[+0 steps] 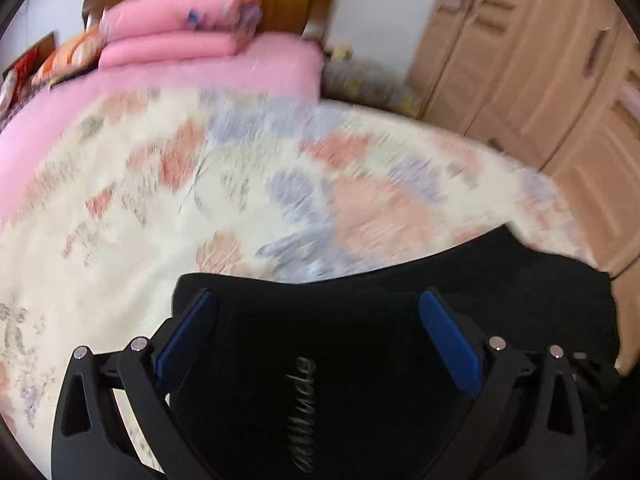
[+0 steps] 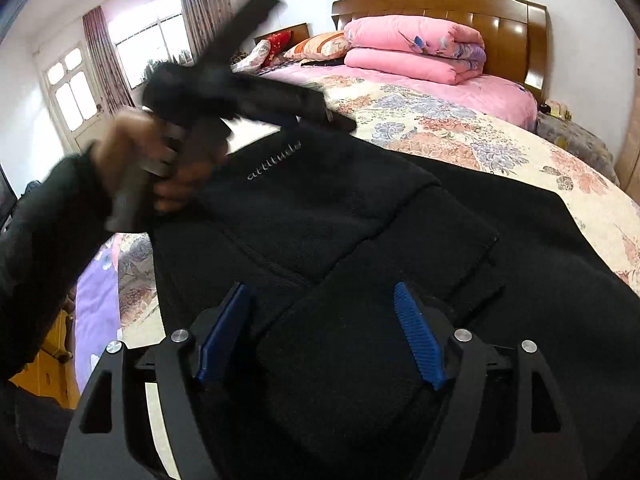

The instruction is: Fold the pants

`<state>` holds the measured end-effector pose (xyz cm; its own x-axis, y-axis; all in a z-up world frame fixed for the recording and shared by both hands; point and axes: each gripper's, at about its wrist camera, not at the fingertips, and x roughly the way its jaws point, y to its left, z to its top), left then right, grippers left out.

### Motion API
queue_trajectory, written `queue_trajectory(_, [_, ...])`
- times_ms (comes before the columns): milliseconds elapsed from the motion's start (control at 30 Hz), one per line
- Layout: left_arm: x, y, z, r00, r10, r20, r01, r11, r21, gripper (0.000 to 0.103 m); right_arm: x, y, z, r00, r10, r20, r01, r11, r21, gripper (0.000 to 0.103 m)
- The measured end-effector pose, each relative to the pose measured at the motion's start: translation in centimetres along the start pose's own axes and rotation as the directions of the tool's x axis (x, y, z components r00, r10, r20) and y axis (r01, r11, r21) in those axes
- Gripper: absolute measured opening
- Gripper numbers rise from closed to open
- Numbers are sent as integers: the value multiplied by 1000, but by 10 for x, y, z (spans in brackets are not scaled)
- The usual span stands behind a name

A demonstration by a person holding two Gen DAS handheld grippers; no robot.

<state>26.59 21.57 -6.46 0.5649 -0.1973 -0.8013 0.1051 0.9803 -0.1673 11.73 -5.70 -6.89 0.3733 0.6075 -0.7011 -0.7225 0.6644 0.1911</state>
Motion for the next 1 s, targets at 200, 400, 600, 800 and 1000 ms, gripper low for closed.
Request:
queue_trajectory(200, [-52,-19,-14,967,101,234,-109,994,19,101,1,-2,0,1000,10,10,-10,1000,11,76])
queue_trajectory(400, [-16,-28,-34,990,114,80,-122,987,106,100,1,2,1,1000,6,1,-6,1000,-5,79])
queue_trajectory(600, [-73,-26,-47,956,153,252,-154,988,-19,101,-37,12,-8,994,-106,17,105,993,62,91])
queue_trajectory(800, [-43,-30,-91,942,317,108,-321,947,25,102,-34,8,-47,988,-129,-91,139,984,112,91])
queue_trajectory(1000, [-102,-41,-134,923,291,250,-279,957,-82,101,-160,-21,-94,967,-224,124,160,906,392,91])
